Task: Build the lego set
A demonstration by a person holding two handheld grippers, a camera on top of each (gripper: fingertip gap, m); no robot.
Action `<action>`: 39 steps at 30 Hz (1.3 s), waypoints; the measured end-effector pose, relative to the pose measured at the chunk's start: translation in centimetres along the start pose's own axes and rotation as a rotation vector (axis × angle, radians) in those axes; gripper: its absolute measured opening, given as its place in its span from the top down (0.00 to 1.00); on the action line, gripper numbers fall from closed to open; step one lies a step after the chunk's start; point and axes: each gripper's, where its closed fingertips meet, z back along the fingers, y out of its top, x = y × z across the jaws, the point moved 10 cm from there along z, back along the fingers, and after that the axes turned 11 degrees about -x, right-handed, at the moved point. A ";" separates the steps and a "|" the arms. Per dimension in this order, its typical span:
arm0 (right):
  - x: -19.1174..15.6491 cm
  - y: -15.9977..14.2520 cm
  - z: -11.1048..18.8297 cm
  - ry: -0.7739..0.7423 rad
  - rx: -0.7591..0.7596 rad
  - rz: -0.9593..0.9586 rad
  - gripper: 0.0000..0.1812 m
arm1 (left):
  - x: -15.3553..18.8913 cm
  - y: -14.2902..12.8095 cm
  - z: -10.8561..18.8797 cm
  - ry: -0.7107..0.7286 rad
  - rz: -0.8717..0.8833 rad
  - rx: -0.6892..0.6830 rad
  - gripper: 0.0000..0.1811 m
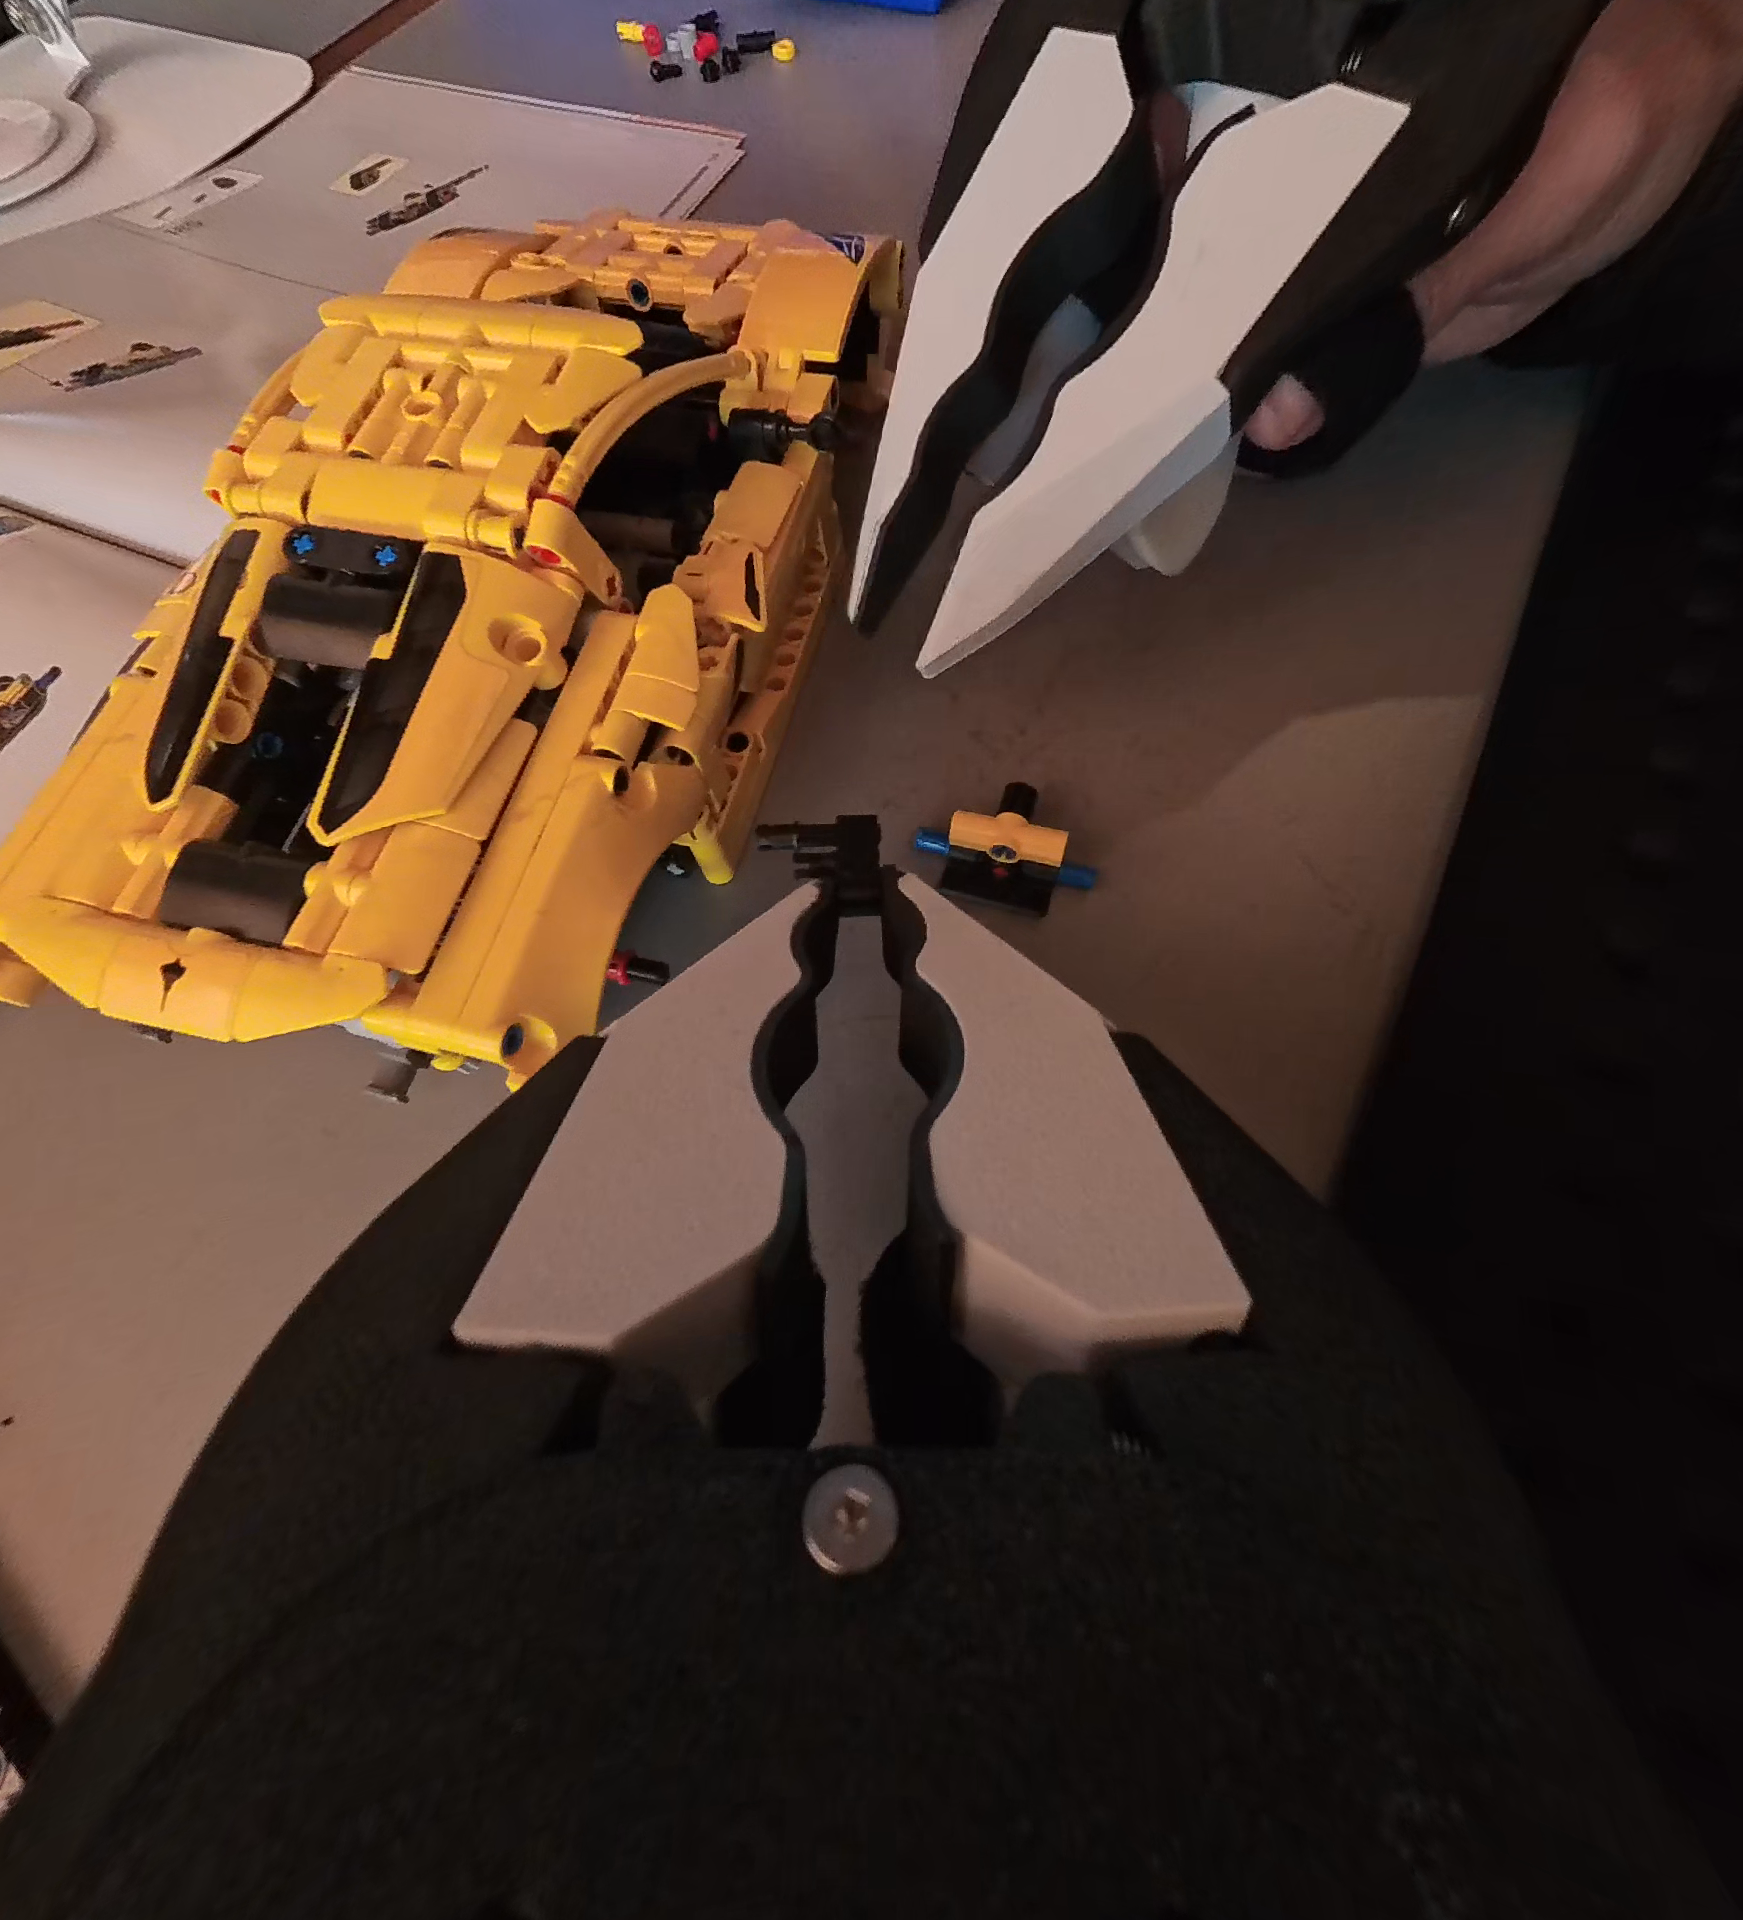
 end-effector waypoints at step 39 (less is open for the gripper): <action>-3.9 0.4 -0.9 -0.068 -0.213 -0.101 0.92 | 0.7 0.2 0.5 -0.027 0.085 -0.035 0.96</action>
